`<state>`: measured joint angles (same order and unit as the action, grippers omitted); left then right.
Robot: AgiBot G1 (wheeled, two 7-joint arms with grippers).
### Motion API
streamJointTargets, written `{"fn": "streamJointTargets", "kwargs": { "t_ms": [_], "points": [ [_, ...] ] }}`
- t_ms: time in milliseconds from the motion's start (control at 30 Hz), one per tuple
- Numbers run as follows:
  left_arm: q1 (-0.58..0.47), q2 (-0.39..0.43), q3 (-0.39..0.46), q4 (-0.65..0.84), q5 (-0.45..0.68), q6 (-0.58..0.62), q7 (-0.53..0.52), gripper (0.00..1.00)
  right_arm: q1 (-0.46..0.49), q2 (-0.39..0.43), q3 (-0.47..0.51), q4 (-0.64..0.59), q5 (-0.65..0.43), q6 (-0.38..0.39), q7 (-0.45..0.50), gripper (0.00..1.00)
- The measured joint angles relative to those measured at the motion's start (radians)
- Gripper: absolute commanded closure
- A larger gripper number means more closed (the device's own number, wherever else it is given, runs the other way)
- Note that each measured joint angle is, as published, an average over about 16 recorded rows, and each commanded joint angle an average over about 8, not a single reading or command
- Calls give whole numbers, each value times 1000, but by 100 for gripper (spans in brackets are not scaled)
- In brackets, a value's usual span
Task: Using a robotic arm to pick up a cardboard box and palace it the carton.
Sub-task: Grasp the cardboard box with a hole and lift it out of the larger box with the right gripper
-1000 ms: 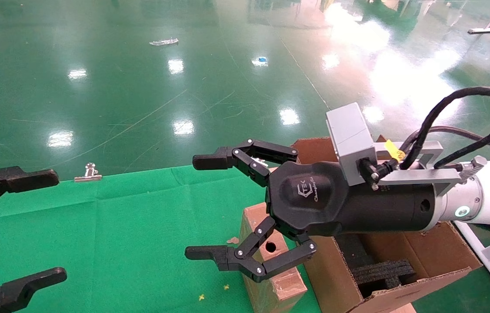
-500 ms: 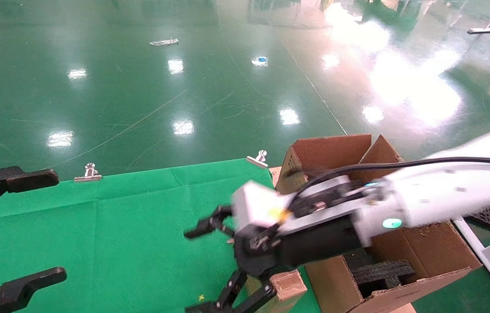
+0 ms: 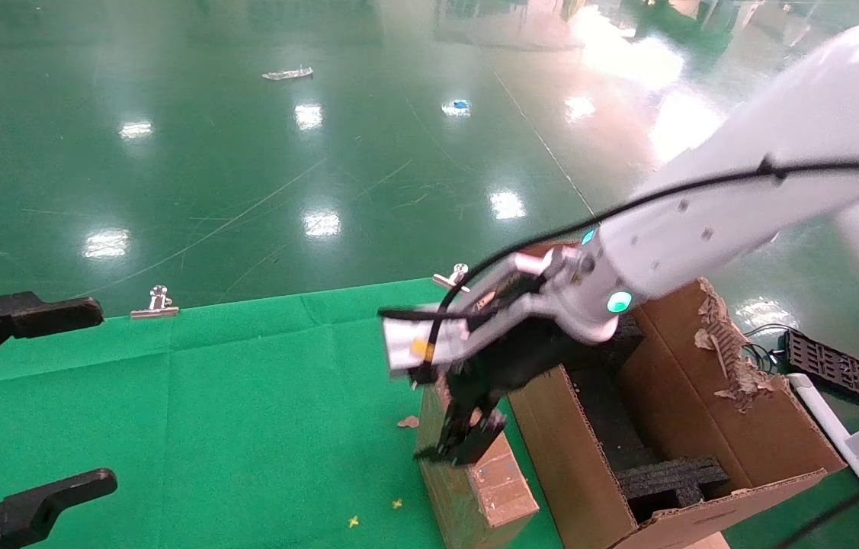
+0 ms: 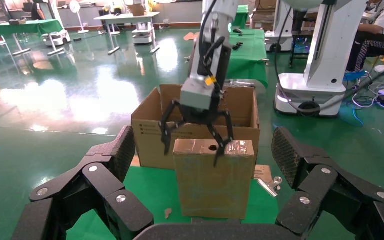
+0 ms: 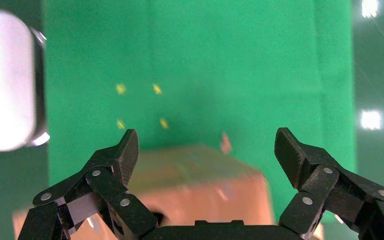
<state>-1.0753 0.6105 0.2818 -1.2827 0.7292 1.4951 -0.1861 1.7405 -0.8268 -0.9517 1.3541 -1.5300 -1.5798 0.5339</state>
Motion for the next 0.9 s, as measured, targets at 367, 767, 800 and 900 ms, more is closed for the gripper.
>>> {"fn": "streamJointTargets", "kwargs": {
  "t_ms": [367, 767, 800, 900],
  "points": [
    [0, 0, 1, 0, -1, 0, 0, 0, 231, 7, -267, 3, -4, 2, 76, 0],
    [0, -1, 2, 0, -1, -1, 1, 0, 332, -8, -468, 4, 54, 24, 132, 0],
    [0, -1, 2, 0, -1, -1, 1, 0, 339, -10, -478, 4, 56, 25, 148, 0],
    [0, -1, 2, 0, -1, -1, 1, 0, 359, -21, -511, -3, 61, 23, 224, 0]
  ]
}}
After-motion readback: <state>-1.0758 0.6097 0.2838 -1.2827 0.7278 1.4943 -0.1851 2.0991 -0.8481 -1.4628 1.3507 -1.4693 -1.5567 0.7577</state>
